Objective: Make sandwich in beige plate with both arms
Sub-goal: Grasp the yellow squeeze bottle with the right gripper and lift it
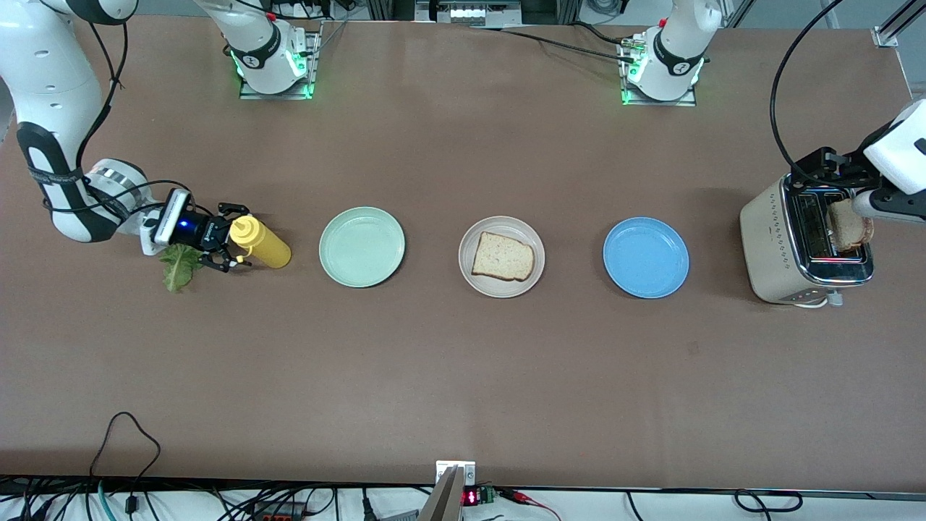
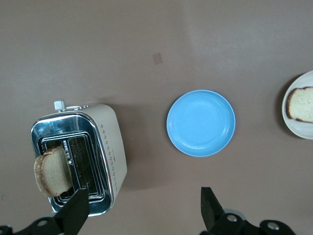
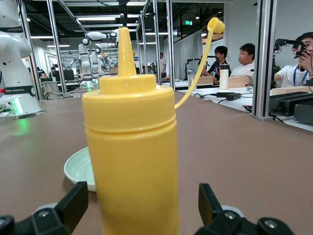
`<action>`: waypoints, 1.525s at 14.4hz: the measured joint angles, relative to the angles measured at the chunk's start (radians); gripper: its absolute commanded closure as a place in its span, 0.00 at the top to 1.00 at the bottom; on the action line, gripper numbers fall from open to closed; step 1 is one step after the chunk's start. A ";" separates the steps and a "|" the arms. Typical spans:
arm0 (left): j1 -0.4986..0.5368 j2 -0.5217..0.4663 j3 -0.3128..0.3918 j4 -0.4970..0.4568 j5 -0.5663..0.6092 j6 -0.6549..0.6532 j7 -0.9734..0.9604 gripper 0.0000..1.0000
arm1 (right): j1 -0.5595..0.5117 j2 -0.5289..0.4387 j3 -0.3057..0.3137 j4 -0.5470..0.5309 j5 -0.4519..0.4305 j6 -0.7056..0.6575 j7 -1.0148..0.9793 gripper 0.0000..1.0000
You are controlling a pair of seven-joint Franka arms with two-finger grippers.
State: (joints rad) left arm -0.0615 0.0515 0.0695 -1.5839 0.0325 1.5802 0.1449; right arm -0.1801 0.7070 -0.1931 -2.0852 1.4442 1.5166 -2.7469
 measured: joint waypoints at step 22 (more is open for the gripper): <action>-0.021 -0.047 0.002 -0.026 0.000 -0.068 -0.008 1.00 | 0.139 -0.018 -0.004 0.118 -0.008 0.106 0.166 0.37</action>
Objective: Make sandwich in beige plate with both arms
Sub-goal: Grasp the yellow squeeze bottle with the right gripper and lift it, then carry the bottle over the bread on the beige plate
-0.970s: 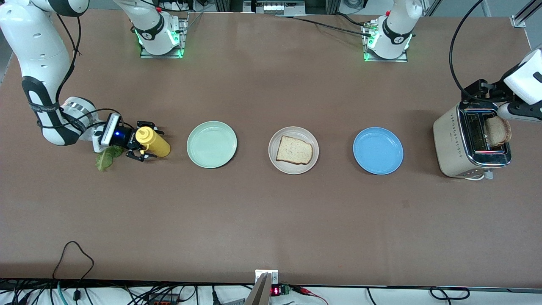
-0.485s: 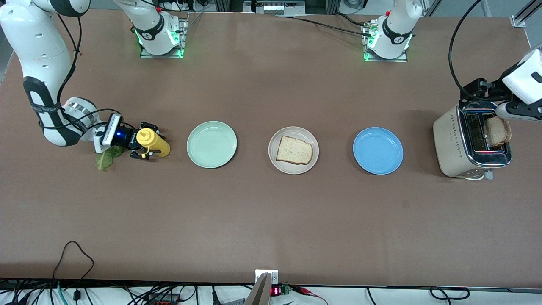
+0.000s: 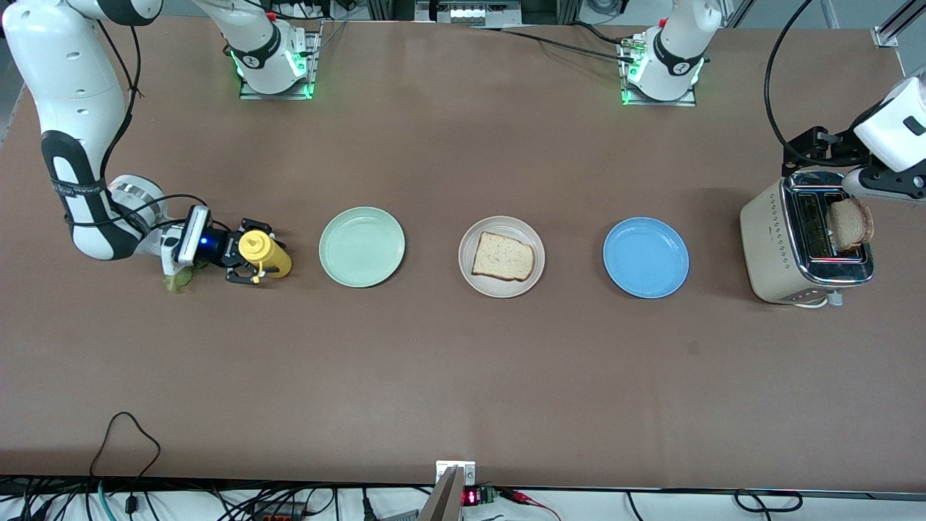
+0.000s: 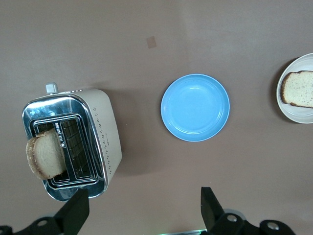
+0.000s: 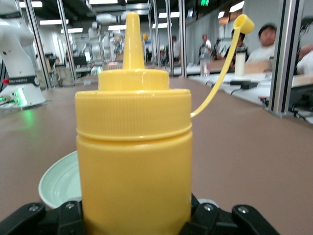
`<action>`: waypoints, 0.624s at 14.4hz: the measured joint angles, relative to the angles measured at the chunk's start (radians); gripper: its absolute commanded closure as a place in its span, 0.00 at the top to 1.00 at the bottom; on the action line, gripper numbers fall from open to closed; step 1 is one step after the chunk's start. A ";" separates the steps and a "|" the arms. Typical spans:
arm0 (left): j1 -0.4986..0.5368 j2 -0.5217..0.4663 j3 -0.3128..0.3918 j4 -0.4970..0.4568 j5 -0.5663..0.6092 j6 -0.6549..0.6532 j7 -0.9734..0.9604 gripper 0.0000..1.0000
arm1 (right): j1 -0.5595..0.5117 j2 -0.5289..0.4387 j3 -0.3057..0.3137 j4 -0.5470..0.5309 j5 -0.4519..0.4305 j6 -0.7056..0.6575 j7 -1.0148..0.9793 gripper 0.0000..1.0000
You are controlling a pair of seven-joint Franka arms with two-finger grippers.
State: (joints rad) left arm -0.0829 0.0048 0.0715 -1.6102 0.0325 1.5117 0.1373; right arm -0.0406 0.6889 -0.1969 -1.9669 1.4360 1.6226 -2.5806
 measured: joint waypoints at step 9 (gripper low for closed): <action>0.000 0.000 0.000 0.000 0.000 -0.004 -0.001 1.00 | 0.241 -0.162 0.000 0.160 -0.241 0.352 0.480 0.37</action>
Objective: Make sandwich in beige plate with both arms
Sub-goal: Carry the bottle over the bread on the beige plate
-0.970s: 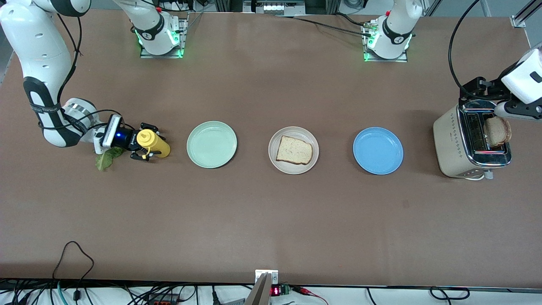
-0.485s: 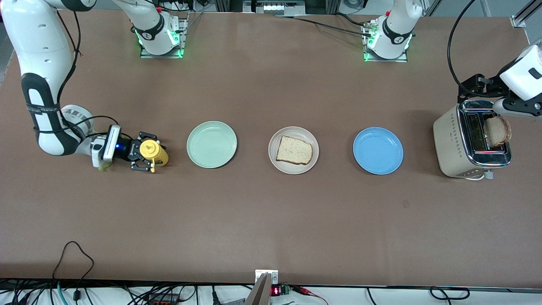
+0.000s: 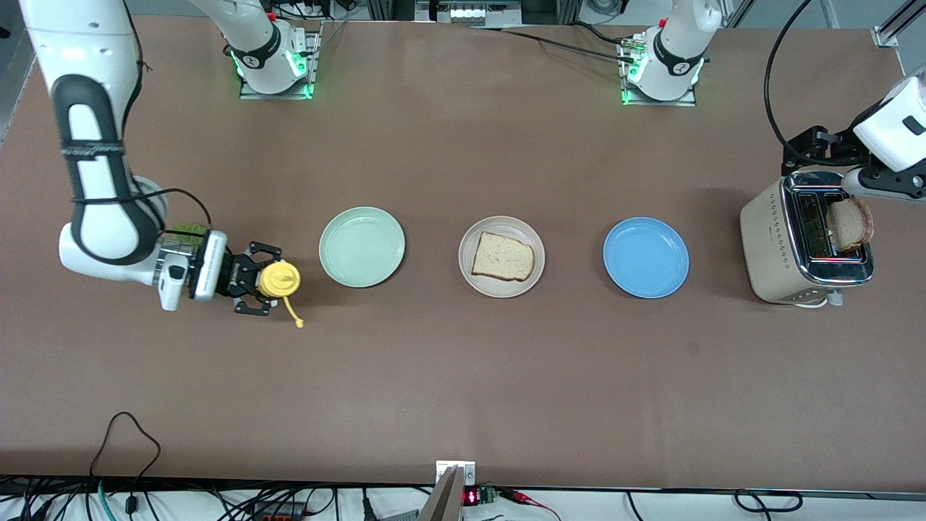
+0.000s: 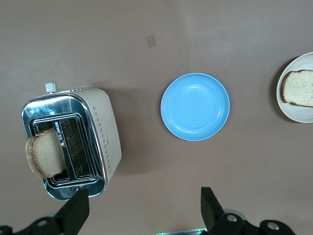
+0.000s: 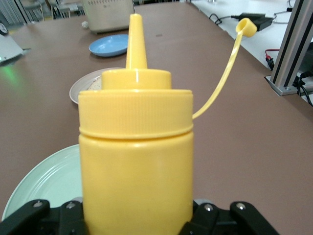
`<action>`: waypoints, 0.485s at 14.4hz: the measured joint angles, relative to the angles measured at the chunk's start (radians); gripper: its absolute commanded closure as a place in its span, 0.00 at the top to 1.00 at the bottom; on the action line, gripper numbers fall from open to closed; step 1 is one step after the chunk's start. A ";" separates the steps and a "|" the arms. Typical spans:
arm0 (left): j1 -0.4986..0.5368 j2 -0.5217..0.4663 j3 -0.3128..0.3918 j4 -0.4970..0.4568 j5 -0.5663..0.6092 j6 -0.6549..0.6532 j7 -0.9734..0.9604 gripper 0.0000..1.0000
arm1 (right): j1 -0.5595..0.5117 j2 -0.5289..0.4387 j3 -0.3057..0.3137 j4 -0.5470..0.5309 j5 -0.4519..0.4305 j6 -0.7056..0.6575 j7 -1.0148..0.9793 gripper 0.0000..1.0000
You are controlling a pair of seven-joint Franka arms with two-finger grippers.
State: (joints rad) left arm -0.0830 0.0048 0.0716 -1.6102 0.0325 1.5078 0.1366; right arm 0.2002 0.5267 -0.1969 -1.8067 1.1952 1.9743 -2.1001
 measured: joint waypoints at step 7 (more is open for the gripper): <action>0.000 0.000 0.000 0.000 0.000 -0.001 -0.001 1.00 | 0.195 -0.017 0.000 0.140 -0.300 0.180 0.400 0.38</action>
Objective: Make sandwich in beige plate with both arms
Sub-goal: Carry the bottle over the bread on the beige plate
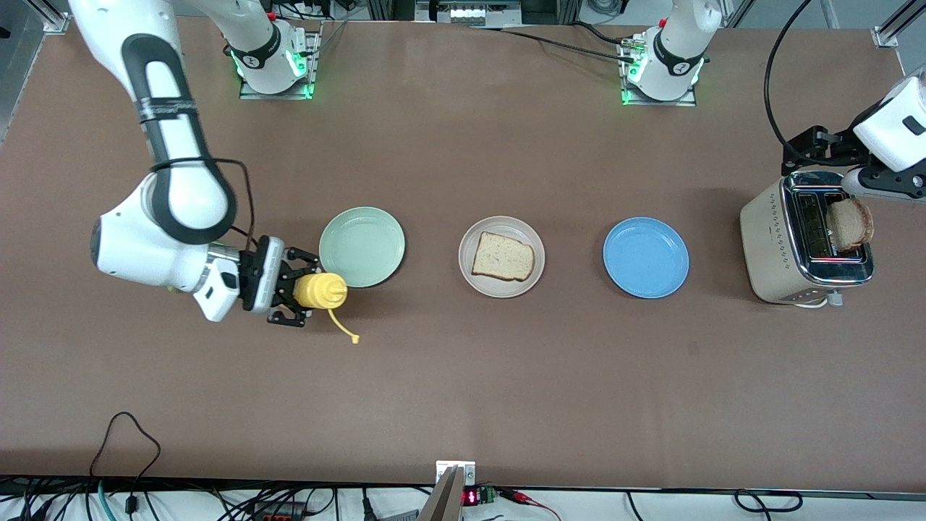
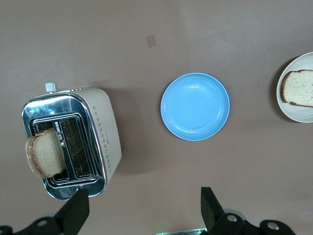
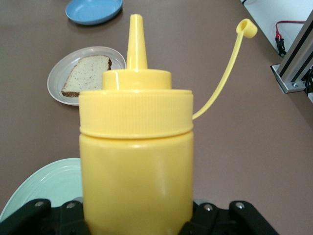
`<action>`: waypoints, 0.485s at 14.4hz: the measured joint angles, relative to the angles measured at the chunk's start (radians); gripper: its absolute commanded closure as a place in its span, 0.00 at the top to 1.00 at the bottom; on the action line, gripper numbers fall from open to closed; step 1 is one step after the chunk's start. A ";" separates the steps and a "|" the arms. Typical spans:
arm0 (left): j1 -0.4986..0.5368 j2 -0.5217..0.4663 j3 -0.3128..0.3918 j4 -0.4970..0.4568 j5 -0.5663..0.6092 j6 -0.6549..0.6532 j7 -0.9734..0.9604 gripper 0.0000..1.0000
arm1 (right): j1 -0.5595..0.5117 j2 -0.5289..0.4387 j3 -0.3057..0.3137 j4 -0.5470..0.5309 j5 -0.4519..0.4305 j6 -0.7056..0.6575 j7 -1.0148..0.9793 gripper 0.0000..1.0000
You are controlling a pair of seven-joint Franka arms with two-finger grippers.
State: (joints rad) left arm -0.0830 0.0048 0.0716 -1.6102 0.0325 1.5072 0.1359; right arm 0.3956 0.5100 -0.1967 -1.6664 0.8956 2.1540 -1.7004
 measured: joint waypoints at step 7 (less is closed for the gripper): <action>0.000 0.000 0.000 0.000 0.000 0.000 -0.001 1.00 | 0.202 0.003 0.001 0.111 -0.434 0.074 0.495 0.38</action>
State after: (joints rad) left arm -0.0830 0.0047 0.0716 -1.6102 0.0325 1.5071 0.1352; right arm 0.5976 0.5130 -0.1959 -1.5553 0.4620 2.2278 -1.2055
